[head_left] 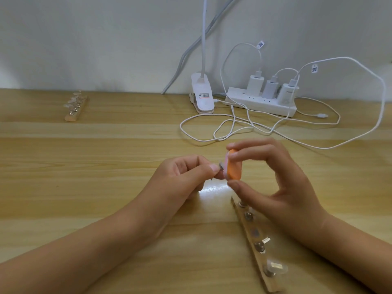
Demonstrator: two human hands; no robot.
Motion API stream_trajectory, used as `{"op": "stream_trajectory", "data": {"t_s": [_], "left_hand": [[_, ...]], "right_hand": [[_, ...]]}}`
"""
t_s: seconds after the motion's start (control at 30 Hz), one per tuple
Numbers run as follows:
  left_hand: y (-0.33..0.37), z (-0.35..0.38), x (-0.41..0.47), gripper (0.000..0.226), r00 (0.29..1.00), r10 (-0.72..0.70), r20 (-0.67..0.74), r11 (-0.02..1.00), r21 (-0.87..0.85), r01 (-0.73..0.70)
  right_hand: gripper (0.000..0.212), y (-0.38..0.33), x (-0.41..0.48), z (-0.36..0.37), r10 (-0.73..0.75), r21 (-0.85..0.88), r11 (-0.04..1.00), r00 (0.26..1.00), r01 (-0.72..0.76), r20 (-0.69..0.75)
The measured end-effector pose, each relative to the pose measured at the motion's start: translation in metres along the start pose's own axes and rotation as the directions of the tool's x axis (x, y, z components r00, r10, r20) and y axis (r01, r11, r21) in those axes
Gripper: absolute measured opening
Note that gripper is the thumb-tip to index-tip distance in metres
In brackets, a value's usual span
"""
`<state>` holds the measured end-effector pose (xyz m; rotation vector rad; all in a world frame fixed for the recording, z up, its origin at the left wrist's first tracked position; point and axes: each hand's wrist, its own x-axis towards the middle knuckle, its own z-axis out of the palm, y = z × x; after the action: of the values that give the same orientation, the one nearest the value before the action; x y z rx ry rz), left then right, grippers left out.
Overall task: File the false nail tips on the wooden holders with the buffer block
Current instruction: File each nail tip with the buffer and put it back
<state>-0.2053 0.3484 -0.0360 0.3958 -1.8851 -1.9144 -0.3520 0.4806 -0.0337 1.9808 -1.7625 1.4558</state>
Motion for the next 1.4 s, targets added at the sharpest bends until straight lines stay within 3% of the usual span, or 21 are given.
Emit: {"op": "stream_trajectory", "data": {"t_s": [0.23,0.57,0.7,0.9,1.03,1.17,1.27,1.4], "left_hand": [[-0.0007,0.0013,0.0011,0.023,1.0,0.014,0.002,1.0,0.009,-0.014],[0.0007,0.0021,0.0003,0.023,1.0,0.001,-0.004,1.0,0.01,-0.001],[0.0021,0.0024,-0.0004,0.015,1.0,-0.001,0.01,1.0,0.013,0.001],[0.0045,0.0055,-0.0012,0.017,1.0,0.006,0.01,1.0,0.009,-0.006],[0.0045,0.0058,-0.0008,0.018,1.0,0.004,0.006,1.0,0.007,-0.004],[0.0028,0.0046,-0.0005,0.016,1.0,0.01,0.0,1.0,0.008,-0.01],[0.0052,0.008,-0.0023,0.013,0.996,0.057,0.068,0.998,-0.014,-0.056],[0.0059,0.01,-0.0031,0.023,0.996,0.057,0.071,0.998,-0.019,-0.056]], "right_hand": [[0.028,0.0013,0.0008,-0.0002,0.07,0.137,0.988,0.997,-0.073,0.03],[0.028,0.0011,-0.0008,-0.0028,-0.008,0.071,0.997,0.998,0.004,0.062],[0.026,0.0021,-0.0003,-0.0015,0.132,0.16,0.978,0.991,-0.134,0.027],[0.026,0.0012,-0.0003,-0.0023,0.154,0.158,0.975,0.988,-0.154,0.016],[0.026,-0.001,-0.0026,0.0005,0.05,0.081,0.995,0.998,-0.053,0.035],[0.025,0.0028,-0.0014,-0.0008,0.195,0.191,0.961,0.98,-0.199,0.041],[0.026,0.0021,-0.0032,0.0,0.156,0.206,0.965,0.986,-0.164,0.055],[0.025,0.0009,-0.0015,-0.0001,0.236,0.291,0.924,0.969,-0.247,0.072]]}}
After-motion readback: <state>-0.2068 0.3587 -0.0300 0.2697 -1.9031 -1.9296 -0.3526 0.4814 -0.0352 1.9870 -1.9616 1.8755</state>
